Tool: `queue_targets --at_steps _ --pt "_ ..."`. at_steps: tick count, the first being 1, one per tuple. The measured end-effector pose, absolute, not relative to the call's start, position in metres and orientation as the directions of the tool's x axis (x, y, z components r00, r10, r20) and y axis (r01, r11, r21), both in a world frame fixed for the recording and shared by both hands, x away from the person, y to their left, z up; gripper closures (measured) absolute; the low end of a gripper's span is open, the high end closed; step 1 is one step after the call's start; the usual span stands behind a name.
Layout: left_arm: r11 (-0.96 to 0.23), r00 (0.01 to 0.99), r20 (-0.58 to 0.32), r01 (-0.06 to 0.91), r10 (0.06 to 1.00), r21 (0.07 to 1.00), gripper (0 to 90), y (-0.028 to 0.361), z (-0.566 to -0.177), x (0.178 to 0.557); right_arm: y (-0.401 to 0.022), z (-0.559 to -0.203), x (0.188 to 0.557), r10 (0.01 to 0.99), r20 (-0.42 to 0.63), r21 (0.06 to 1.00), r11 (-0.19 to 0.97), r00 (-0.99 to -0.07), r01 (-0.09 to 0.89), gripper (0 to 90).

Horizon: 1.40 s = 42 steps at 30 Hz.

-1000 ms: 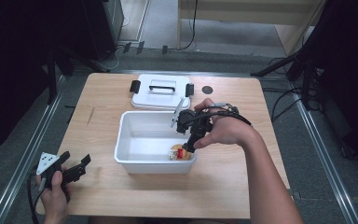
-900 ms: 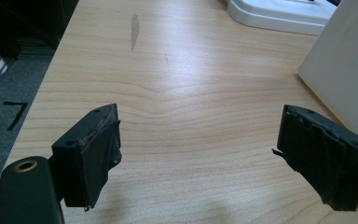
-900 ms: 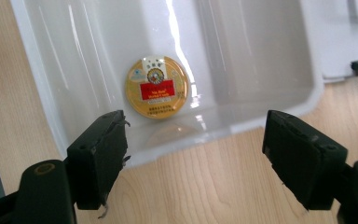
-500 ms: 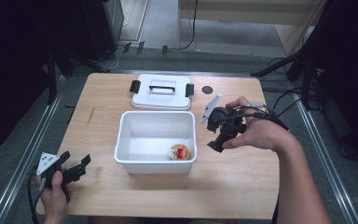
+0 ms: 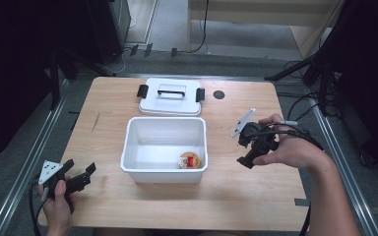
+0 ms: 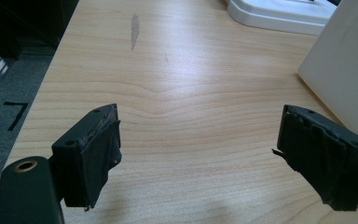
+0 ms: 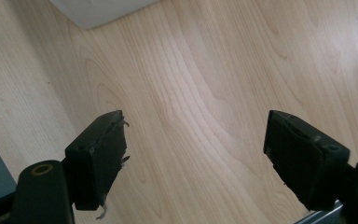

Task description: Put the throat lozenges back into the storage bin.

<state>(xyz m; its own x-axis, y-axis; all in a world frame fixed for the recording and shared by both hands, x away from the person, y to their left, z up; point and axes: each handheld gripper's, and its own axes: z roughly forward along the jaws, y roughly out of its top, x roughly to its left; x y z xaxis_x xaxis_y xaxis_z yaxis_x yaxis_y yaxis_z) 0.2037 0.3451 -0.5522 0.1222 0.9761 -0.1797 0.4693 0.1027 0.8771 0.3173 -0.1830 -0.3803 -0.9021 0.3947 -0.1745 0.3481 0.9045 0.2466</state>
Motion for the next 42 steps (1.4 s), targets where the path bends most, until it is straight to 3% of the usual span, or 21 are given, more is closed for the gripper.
queue_targets --at_steps 8,16,24,34,39,42 --pt "0.103 0.123 -0.180 0.469 0.976 0.877 13.9 0.345 -0.552 0.204 -0.208 -0.400 0.316 0.520 -0.159 0.273 0.840 -0.839 0.469 20.6" --pt "0.103 0.121 -0.179 0.467 0.976 0.878 13.9 0.345 -0.552 0.203 -0.239 -0.432 0.310 0.690 -0.109 0.422 0.684 -0.716 0.595 20.3" --pt "0.103 0.120 -0.178 0.466 0.977 0.879 13.9 0.345 -0.552 0.203 -0.260 -0.461 0.302 0.787 -0.082 0.608 0.525 -0.611 0.595 26.2" --pt "0.106 0.120 -0.181 0.466 0.976 0.879 13.9 0.345 -0.552 0.203 -0.284 -0.493 0.287 0.882 -0.029 0.743 0.333 -0.470 0.581 27.2" --pt "0.103 0.122 -0.178 0.466 0.976 0.879 13.9 0.345 -0.552 0.203 -0.297 -0.511 0.274 0.919 -0.036 0.812 0.255 -0.392 0.524 26.7" --pt "0.105 0.119 -0.179 0.463 0.977 0.880 13.9 0.345 -0.552 0.203 -0.309 -0.518 0.263 0.954 -0.015 0.864 0.164 -0.301 0.476 26.9"
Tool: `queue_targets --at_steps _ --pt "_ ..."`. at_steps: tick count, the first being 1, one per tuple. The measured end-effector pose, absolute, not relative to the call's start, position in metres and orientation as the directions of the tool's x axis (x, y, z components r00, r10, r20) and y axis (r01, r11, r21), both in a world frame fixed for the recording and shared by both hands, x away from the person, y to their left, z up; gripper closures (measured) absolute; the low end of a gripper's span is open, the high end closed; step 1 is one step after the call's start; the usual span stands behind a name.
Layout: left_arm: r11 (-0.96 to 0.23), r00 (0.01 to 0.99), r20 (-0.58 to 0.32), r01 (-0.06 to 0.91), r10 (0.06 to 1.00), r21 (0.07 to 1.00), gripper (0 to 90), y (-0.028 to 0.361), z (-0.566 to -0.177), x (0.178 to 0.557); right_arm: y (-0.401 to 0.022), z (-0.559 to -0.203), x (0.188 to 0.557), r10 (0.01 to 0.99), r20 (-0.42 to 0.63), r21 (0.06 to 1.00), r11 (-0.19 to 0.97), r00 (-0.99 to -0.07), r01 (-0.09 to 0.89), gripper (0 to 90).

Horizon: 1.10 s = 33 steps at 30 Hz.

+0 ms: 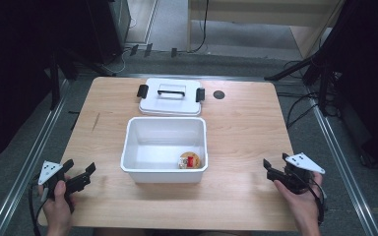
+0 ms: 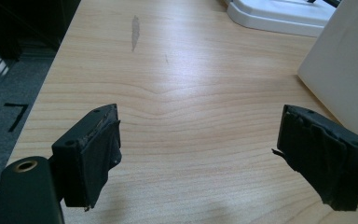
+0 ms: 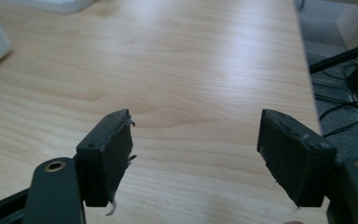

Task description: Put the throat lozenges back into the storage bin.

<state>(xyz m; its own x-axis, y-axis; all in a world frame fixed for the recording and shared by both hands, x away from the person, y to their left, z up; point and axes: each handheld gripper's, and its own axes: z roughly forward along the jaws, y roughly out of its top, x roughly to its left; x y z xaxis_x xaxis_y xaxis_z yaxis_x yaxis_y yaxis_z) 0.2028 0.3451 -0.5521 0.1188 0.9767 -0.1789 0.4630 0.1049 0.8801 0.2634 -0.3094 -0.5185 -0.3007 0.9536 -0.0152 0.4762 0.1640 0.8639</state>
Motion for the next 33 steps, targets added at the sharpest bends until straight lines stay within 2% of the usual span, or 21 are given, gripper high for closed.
queue_targets --at_steps 1,2,8,9,10,15,16,20,26,33 --pt "0.105 0.119 -0.179 0.463 0.977 0.880 14.0 0.345 -0.552 0.203 -0.309 -0.518 0.263 0.954 -0.015 0.864 0.164 -0.301 0.476 26.9" --pt "0.102 0.121 -0.176 0.462 0.977 0.881 14.0 0.345 -0.552 0.203 -0.317 -0.521 0.259 0.967 0.017 0.878 0.108 -0.256 0.467 26.6" --pt "0.100 0.127 -0.178 0.465 0.976 0.880 14.0 0.345 -0.552 0.203 -0.328 -0.526 0.251 0.979 0.051 0.884 0.048 -0.198 0.464 25.3" --pt "0.100 0.126 -0.178 0.464 0.976 0.880 14.0 0.345 -0.552 0.203 -0.332 -0.527 0.248 0.981 0.059 0.882 0.037 -0.187 0.470 22.3" --pt "0.101 0.126 -0.179 0.464 0.976 0.880 14.0 0.345 -0.552 0.203 -0.338 -0.530 0.245 0.979 0.093 0.875 0.006 -0.179 0.484 14.9" --pt "0.099 0.126 -0.176 0.463 0.976 0.881 14.0 0.345 -0.552 0.203 -0.348 -0.541 0.235 0.975 0.157 0.877 -0.064 -0.158 0.475 12.5" --pt "0.100 0.125 -0.177 0.463 0.976 0.881 14.0 0.344 -0.552 0.203 -0.353 -0.544 0.231 0.971 0.201 0.875 -0.119 -0.128 0.470 10.5" --pt "0.096 0.124 -0.172 0.464 0.977 0.881 14.0 0.344 -0.552 0.203 -0.360 -0.544 0.225 0.961 0.253 0.888 -0.185 -0.111 0.421 9.6" --pt "0.095 0.125 -0.171 0.463 0.977 0.881 14.0 0.344 -0.552 0.203 -0.358 -0.545 0.223 0.968 0.236 0.895 -0.181 -0.089 0.408 5.7" --pt "0.099 0.122 -0.175 0.467 0.977 0.879 14.0 0.345 -0.552 0.203 -0.353 -0.545 0.224 0.978 0.191 0.898 -0.140 -0.082 0.416 5.8"
